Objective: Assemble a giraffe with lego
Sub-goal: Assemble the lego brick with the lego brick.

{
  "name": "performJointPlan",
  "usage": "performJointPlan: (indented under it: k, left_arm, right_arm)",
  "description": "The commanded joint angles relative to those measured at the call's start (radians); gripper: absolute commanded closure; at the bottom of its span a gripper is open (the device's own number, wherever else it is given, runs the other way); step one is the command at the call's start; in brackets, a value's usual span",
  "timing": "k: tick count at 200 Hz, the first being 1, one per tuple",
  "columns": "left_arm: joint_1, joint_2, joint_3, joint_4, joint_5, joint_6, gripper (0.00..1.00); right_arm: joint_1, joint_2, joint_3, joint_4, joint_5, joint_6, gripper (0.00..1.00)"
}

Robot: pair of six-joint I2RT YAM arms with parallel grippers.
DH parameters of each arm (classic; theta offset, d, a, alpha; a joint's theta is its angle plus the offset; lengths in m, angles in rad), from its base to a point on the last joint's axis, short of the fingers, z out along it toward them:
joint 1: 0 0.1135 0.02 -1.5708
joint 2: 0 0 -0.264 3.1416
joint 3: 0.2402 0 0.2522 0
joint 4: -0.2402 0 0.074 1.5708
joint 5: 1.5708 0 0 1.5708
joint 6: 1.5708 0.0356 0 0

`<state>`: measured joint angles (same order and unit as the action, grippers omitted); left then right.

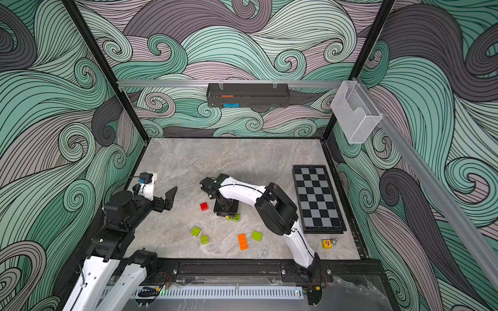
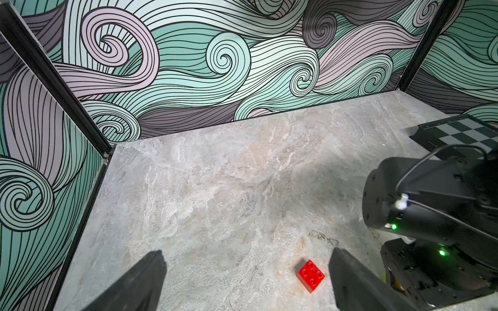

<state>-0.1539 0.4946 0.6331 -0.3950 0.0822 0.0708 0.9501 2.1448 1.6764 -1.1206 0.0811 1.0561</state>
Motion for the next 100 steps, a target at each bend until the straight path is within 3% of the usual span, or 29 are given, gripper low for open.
performJointPlan:
  k: [1, 30, 35, 48, 52, 80, 100]
  left_arm:
    - [-0.004, -0.004, -0.004, 0.02, -0.001, 0.009, 0.01]
    - [0.003, 0.001, -0.003, 0.018, 0.002, 0.009, 0.01]
    - [0.005, 0.002, -0.003, 0.018, 0.004, 0.009, 0.01]
    - [0.008, 0.005, -0.003, 0.018, 0.009, 0.009, 0.01]
    - [0.01, 0.007, -0.003, 0.018, 0.011, 0.009, 0.01]
    - [0.016, 0.018, -0.007, 0.022, 0.025, 0.011, 0.01]
    - [0.026, 0.029, -0.004, 0.021, 0.04, 0.011, 0.01]
  right_arm:
    - [0.012, -0.033, 0.013, -0.016, 0.074, -0.028, 0.55]
    - [0.016, -0.104, 0.042, -0.015, 0.118, -0.07, 0.53]
    - [0.016, -0.122, 0.039, -0.016, 0.127, -0.075, 0.44]
    - [0.016, -0.172, 0.023, -0.016, 0.15, -0.096, 0.42]
    - [0.015, -0.187, 0.017, -0.014, 0.154, -0.106, 0.33]
    - [0.014, -0.3, -0.074, 0.01, 0.138, -0.205, 0.22]
    - [-0.003, -0.405, -0.191, 0.058, 0.096, -0.33, 0.21]
